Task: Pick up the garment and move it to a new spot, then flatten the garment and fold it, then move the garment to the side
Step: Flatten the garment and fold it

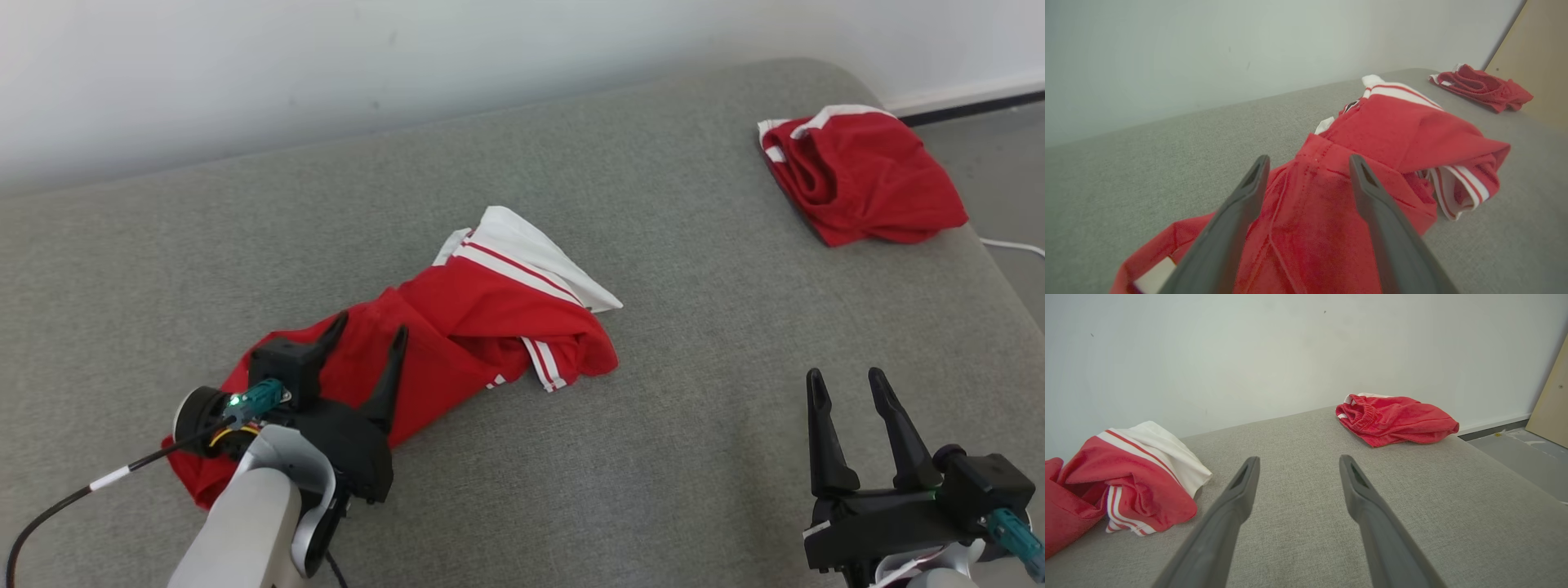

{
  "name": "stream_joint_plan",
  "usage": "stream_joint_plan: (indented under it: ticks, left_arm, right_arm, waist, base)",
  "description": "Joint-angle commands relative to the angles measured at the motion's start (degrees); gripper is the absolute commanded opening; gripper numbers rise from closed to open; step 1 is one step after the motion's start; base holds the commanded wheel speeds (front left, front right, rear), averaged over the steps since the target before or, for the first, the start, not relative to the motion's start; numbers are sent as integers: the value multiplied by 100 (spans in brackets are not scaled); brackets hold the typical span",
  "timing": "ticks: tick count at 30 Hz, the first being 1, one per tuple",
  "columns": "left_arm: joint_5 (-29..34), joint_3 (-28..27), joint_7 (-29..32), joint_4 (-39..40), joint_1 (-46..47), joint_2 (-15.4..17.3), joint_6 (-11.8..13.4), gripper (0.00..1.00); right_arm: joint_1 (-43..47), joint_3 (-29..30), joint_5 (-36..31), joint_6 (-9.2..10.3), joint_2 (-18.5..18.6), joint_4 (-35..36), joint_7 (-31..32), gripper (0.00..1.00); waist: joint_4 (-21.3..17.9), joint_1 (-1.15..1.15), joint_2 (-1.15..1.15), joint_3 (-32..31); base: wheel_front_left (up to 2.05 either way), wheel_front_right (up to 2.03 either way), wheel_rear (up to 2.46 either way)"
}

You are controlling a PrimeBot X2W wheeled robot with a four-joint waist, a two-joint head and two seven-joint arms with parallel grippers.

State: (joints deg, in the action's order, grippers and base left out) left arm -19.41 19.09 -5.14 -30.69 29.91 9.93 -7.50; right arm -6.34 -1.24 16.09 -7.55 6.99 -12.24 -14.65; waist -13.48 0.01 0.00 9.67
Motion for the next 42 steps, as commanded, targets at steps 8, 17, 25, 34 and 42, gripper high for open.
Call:
stream_joint_plan:
  ticks: [8, 17, 25, 34, 42]
  left_arm:
    - [-339, 331, -101, -531, 266, 59, 6, 0]
    - [-346, 485, -631, -375, 422, 67, 12, 0]
    - [-405, 483, -801, 572, -465, 263, 153, 0]
    - [-604, 641, -707, 1796, -2435, 444, 505, 0]
    - [-826, 873, -717, 1894, -3403, 213, 618, 0]
  right_arm:
    - [-115, 57, -33, 15, -2, -10, -47, 100]
    - [21, 116, -79, 15, 52, 26, -56, 100]
    - [182, 140, -103, 15, 93, 35, -58, 100]
    - [323, 332, -115, 15, 181, 70, -58, 100]
    - [372, 406, -152, 15, 206, 68, -50, 100]
  waist:
    - [-109, -1, 0, 159]
    - [328, -1, 0, 5]
    - [932, -1, 0, -256]
    - [1418, -1, 0, -347]
    - [1570, -1, 0, -380]
  base:
    - [0, 0, 0]
    - [0, 0, 0]
    - [0, 0, 0]
    - [0, 0, 0]
    - [0, 0, 0]
